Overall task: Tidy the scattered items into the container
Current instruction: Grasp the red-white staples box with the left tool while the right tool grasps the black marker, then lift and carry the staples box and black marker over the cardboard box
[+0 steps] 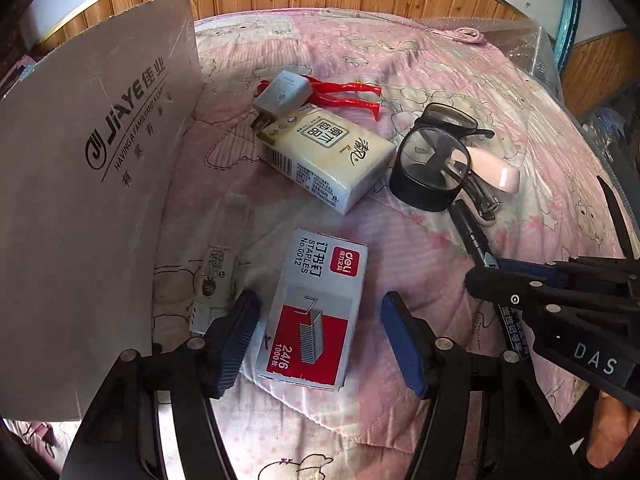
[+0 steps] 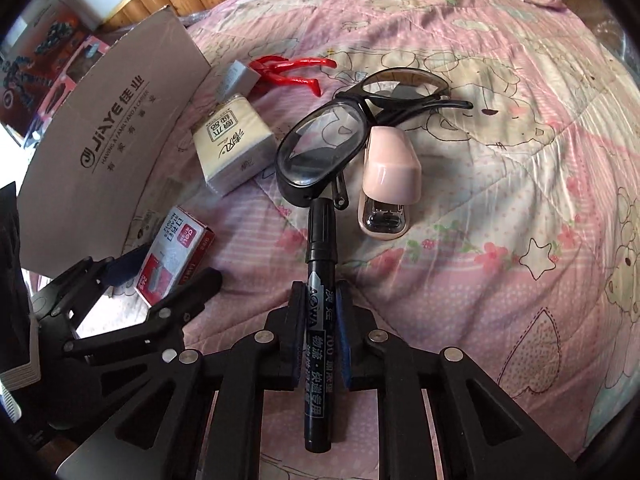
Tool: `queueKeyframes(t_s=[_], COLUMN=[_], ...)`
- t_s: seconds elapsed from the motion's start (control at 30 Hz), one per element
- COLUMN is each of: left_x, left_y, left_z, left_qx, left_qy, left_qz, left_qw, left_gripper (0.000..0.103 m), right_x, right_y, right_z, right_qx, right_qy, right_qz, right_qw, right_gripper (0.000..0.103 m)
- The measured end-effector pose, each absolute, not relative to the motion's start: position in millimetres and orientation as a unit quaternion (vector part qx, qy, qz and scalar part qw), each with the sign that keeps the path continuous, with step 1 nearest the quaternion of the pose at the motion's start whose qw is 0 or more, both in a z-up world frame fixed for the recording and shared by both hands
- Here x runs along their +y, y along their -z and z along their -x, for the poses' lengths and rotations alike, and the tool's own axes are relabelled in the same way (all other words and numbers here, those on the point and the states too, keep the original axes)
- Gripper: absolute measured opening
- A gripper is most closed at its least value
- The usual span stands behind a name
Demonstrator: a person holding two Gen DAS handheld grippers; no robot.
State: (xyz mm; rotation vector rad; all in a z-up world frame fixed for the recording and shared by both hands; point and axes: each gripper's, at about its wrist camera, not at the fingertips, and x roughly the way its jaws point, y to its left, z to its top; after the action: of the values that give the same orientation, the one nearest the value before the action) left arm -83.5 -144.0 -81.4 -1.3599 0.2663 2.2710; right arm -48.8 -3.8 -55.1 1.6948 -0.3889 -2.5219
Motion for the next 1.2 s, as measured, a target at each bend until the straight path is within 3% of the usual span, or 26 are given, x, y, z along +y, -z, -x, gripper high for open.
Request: queueKeyframes(t_s=[0.03, 0.07, 0.4, 1.2], left_x=[-145.8, -147.9, -155.3, -151.9], left_y=[79.8, 78.4, 48.3, -15.5], left_z=[84.6, 86.7, 77.8, 23.6], left_qx=[0.095, 0.088, 0.045, 0.062], left_qy=[-0.829, -0.827, -0.828, -0.848], left_qz=[0.497, 0.501, 0.511, 0.476], left_qw=[0.237, 0.238, 0.227, 0.224], left_gripper=[0.040, 0.039, 0.039, 0.039], right_x=[-1.7, 0.0, 11.8, 3.3], right_y=[55.0, 54.3, 46.5, 21.2], right_z=[47.9, 46.3, 38.6, 3.8], right_qx=[-0.138, -0.151, -0.244, -0.238], right_qy=[0.822, 0.821, 0.809, 0.825], right_qz=[-0.551, -0.549, -0.529, -0.503], right_qw=[0.040, 0.042, 0.073, 0.093], right_gripper=[0.014, 0.013, 0.013, 0.013])
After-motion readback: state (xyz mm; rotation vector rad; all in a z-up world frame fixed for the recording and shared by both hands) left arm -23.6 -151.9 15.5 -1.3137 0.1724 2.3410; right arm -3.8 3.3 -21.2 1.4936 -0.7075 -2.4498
